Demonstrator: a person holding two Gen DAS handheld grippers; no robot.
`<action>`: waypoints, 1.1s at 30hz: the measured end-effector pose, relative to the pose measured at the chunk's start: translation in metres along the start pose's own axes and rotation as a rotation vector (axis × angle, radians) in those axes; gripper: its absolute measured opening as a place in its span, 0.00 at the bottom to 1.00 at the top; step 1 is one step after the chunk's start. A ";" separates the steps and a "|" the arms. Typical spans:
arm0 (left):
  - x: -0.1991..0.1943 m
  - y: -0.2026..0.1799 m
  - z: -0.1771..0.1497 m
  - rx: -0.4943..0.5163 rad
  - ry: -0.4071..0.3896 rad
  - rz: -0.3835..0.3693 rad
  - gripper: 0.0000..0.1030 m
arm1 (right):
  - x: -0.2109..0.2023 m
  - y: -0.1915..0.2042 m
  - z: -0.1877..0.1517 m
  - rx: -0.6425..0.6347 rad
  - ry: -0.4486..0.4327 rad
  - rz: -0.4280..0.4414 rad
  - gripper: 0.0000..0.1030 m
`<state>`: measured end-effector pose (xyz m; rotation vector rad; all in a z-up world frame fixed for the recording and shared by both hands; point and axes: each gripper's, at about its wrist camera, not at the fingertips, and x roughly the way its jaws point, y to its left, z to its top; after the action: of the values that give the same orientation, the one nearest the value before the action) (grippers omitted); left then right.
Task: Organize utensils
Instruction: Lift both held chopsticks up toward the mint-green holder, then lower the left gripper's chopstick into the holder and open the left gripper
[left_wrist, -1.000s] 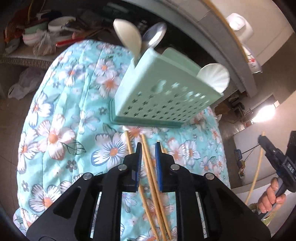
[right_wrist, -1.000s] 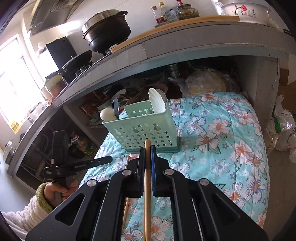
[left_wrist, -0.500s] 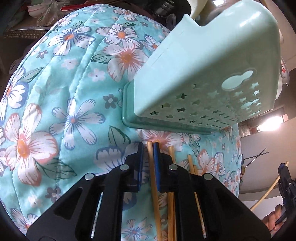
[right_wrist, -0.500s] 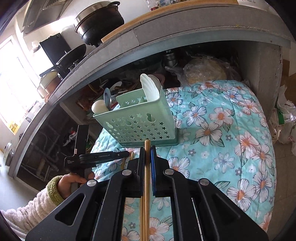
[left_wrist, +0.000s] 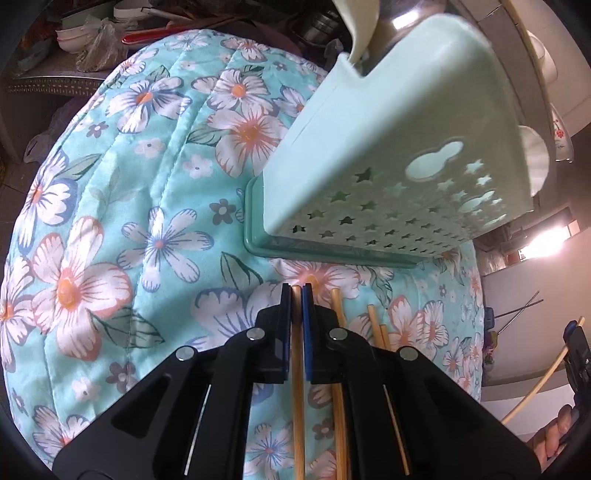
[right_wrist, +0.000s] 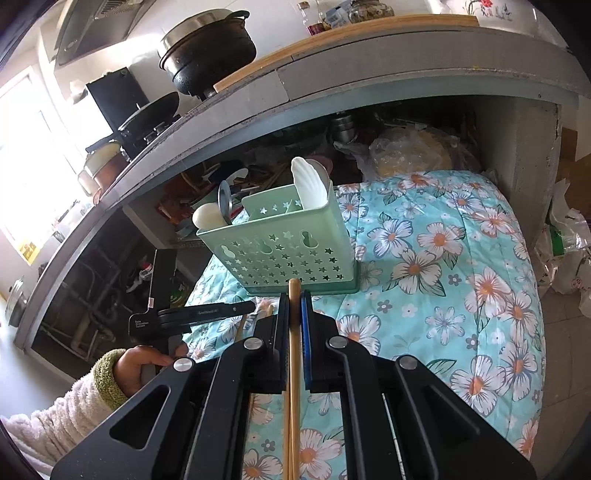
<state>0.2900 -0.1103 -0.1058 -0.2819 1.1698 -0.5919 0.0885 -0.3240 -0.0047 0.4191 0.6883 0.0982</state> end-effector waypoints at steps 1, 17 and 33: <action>-0.010 -0.001 -0.001 0.008 -0.017 -0.009 0.05 | -0.004 0.002 0.001 -0.007 -0.008 0.000 0.06; -0.254 -0.109 0.021 0.312 -0.630 -0.251 0.05 | -0.027 0.012 0.008 -0.038 -0.081 -0.005 0.06; -0.220 -0.160 0.103 0.338 -1.029 -0.218 0.05 | -0.006 -0.013 0.014 0.014 -0.038 -0.013 0.06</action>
<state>0.2808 -0.1244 0.1850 -0.3601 0.0431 -0.6937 0.0922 -0.3423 0.0026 0.4291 0.6550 0.0728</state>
